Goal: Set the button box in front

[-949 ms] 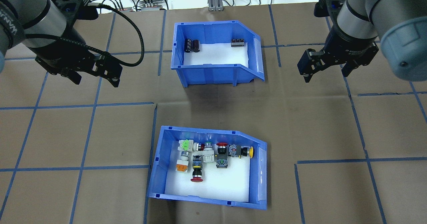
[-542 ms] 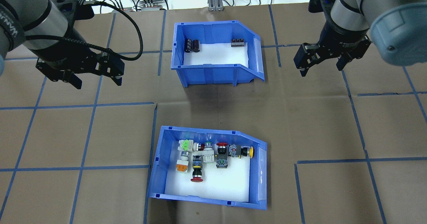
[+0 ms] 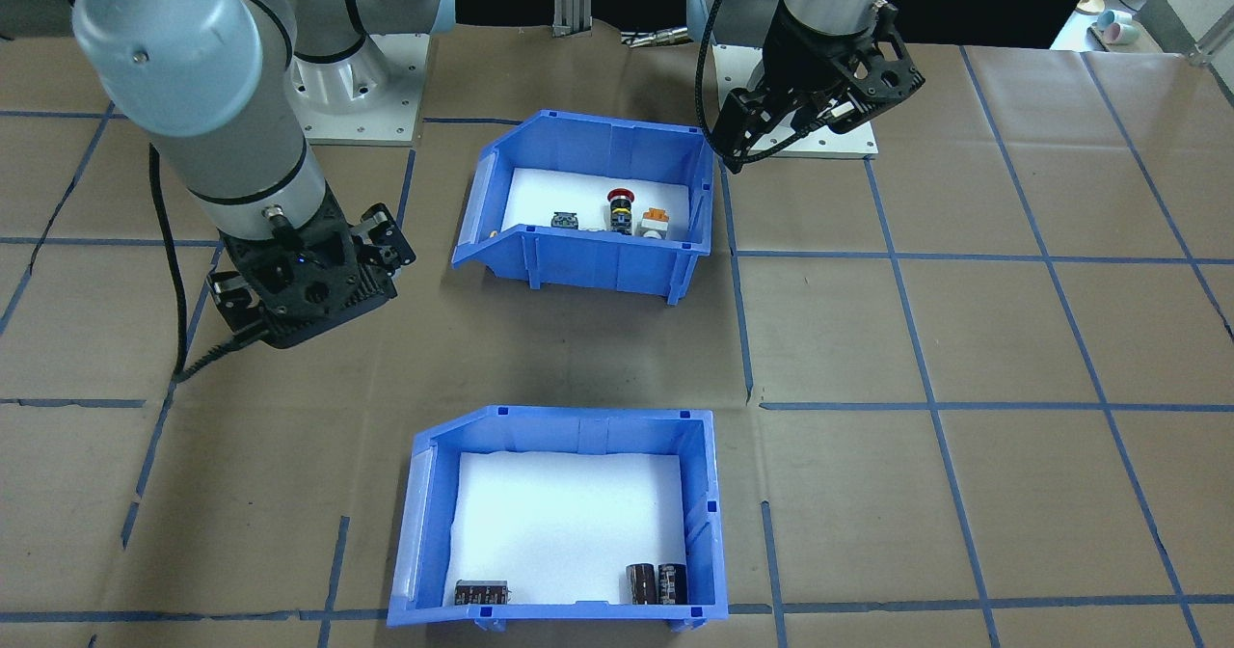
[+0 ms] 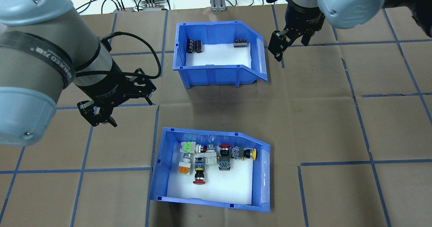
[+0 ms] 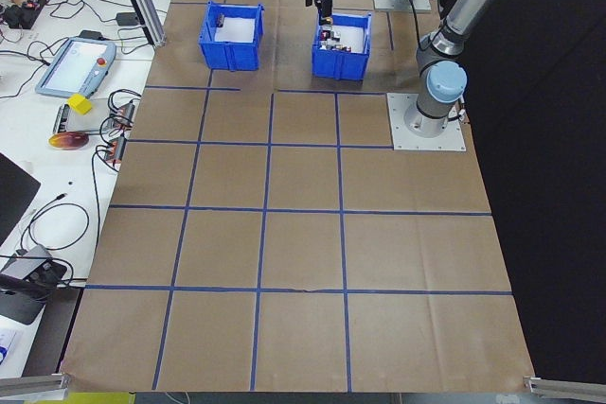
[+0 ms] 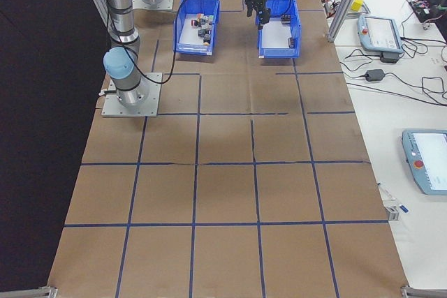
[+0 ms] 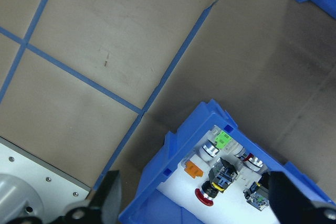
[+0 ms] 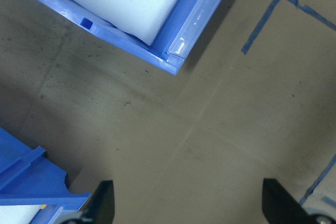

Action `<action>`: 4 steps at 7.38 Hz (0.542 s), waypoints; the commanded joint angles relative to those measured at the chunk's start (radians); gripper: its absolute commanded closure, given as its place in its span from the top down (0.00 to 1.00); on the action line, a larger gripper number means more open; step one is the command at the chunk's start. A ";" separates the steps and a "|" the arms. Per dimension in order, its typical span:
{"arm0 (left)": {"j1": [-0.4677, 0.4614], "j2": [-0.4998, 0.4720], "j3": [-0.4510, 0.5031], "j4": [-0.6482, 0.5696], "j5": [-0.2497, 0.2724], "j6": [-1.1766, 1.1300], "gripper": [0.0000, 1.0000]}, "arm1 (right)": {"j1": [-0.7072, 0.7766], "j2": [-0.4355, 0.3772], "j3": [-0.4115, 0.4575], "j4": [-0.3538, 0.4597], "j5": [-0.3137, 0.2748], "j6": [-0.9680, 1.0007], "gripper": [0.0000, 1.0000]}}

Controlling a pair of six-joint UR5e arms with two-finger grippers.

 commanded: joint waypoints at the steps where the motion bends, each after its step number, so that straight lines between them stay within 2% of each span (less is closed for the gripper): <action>1: -0.025 0.042 -0.073 0.039 -0.016 -0.355 0.99 | 0.088 0.104 -0.099 -0.010 -0.012 -0.215 1.00; 2: -0.069 0.082 -0.133 0.041 -0.036 -0.498 0.99 | 0.130 0.147 -0.146 -0.009 -0.013 -0.281 1.00; 4: -0.148 0.106 -0.239 0.150 -0.041 -0.748 0.99 | 0.190 0.227 -0.231 -0.001 -0.001 -0.430 1.00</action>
